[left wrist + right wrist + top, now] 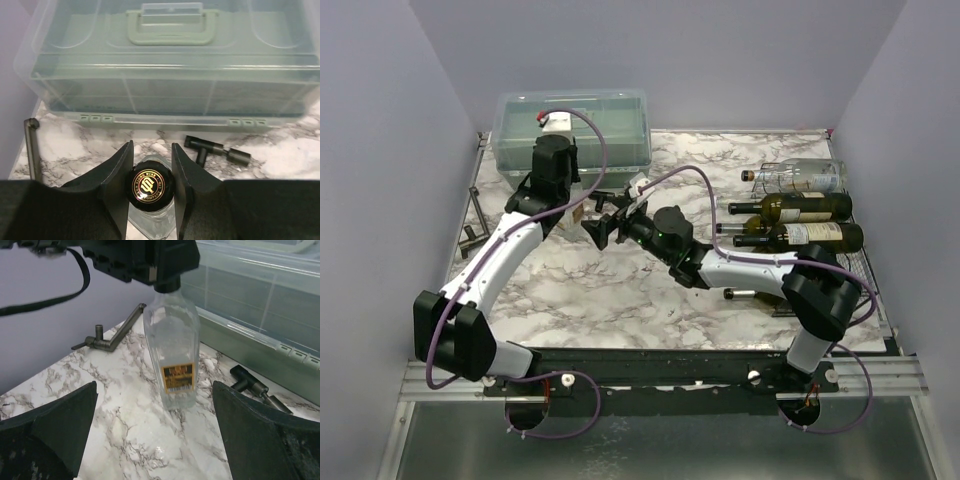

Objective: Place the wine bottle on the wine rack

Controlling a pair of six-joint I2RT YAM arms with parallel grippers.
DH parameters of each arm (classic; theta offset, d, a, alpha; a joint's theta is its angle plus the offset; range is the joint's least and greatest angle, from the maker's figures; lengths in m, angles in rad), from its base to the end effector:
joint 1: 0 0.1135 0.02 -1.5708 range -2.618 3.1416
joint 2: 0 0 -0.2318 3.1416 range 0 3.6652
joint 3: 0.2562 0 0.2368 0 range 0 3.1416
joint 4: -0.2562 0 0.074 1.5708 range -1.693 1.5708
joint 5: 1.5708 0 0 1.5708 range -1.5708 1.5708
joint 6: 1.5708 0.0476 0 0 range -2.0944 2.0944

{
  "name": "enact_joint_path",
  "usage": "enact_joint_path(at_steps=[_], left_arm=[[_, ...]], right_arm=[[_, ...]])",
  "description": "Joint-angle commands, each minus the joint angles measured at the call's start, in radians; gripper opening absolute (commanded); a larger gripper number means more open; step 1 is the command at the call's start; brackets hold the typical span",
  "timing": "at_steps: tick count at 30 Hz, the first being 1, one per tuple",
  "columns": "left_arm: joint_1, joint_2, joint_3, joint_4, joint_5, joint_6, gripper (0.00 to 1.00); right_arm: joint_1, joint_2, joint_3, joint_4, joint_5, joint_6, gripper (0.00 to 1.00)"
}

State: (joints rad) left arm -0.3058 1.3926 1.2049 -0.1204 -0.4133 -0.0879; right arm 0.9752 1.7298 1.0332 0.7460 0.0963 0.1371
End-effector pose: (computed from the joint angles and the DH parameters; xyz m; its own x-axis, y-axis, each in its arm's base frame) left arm 0.3178 -0.0803 0.3222 -0.2802 0.0042 -0.9599 -0.1143 0.9927 0.0377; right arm 0.2238 0.3220 0.2474 -0.0778 0.1277 -0.9888 -0.7667 0.6263 0.1412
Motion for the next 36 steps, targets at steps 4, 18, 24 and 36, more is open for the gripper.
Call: enact_joint_path(at_steps=[4, 18, 24, 36], left_arm=[[-0.167, -0.096, 0.009, 0.09, -0.092, 0.0, 0.0], [-0.343, -0.116, -0.018, 0.114, -0.141, 0.004, 0.0], [-0.36, -0.133, -0.021, 0.116, -0.139, 0.0, 0.0], [-0.387, -0.144, -0.033, 0.116, -0.133, 0.006, 0.0]], right_arm=[[-0.003, 0.058, 0.025, 0.042, -0.029, 0.019, 1.0], [-0.003, 0.107, -0.073, 0.186, 0.247, -0.037, 1.0], [-0.003, 0.151, -0.096, 0.316, 0.286, -0.074, 0.99], [-0.003, 0.298, -0.088, 0.617, 0.236, -0.188, 0.97]])
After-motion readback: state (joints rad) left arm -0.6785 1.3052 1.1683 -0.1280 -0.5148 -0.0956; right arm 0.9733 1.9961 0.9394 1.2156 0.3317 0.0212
